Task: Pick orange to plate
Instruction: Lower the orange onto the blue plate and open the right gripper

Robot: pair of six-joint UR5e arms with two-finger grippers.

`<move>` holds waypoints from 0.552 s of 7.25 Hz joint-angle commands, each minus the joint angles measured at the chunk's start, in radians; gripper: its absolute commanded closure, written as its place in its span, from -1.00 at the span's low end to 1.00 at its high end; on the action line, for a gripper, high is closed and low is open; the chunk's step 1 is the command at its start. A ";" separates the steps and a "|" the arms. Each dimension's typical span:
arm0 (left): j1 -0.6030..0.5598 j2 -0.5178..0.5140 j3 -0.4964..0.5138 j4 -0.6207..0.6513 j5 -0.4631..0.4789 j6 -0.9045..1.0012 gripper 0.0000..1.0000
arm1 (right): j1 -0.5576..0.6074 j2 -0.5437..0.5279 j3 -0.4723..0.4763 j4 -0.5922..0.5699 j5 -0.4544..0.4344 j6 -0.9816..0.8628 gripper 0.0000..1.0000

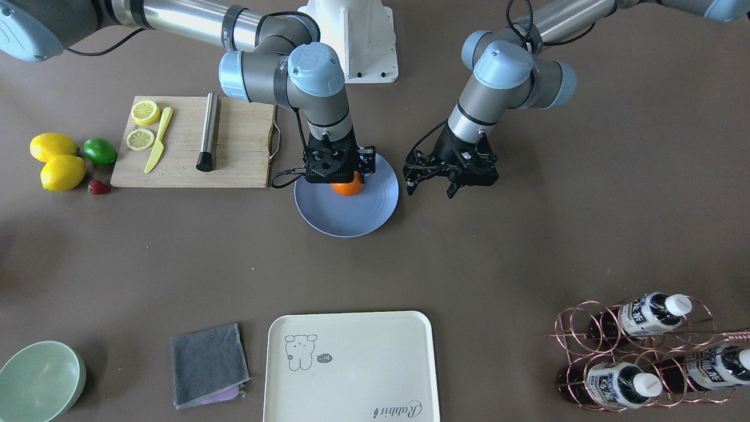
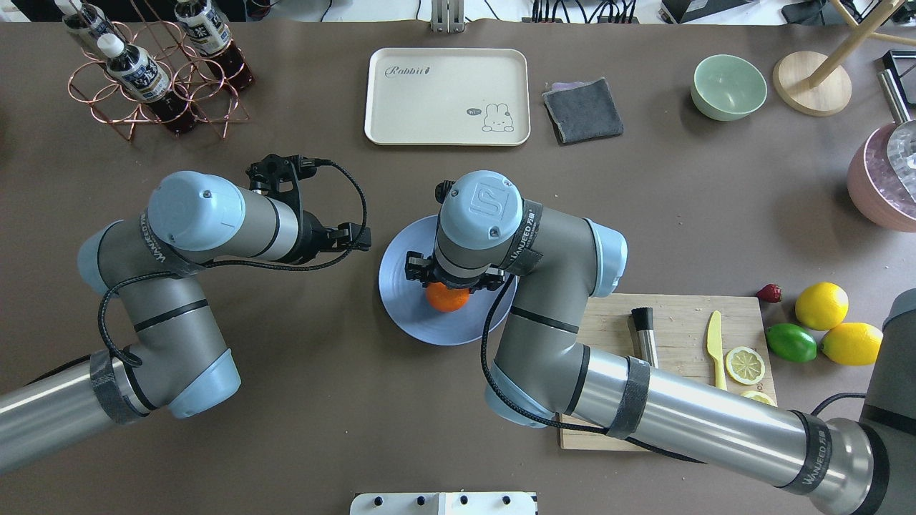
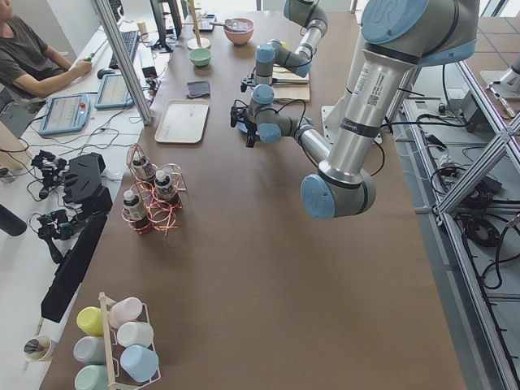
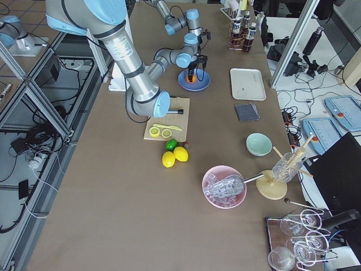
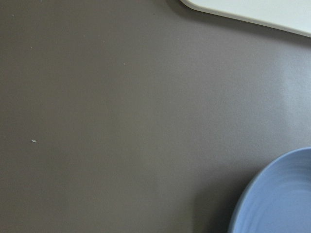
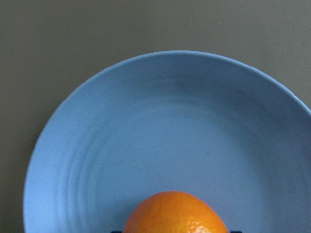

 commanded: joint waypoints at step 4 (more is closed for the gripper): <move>-0.141 0.083 -0.076 0.021 -0.150 0.070 -0.94 | 0.220 -0.199 0.292 -0.145 0.174 -0.131 -1.00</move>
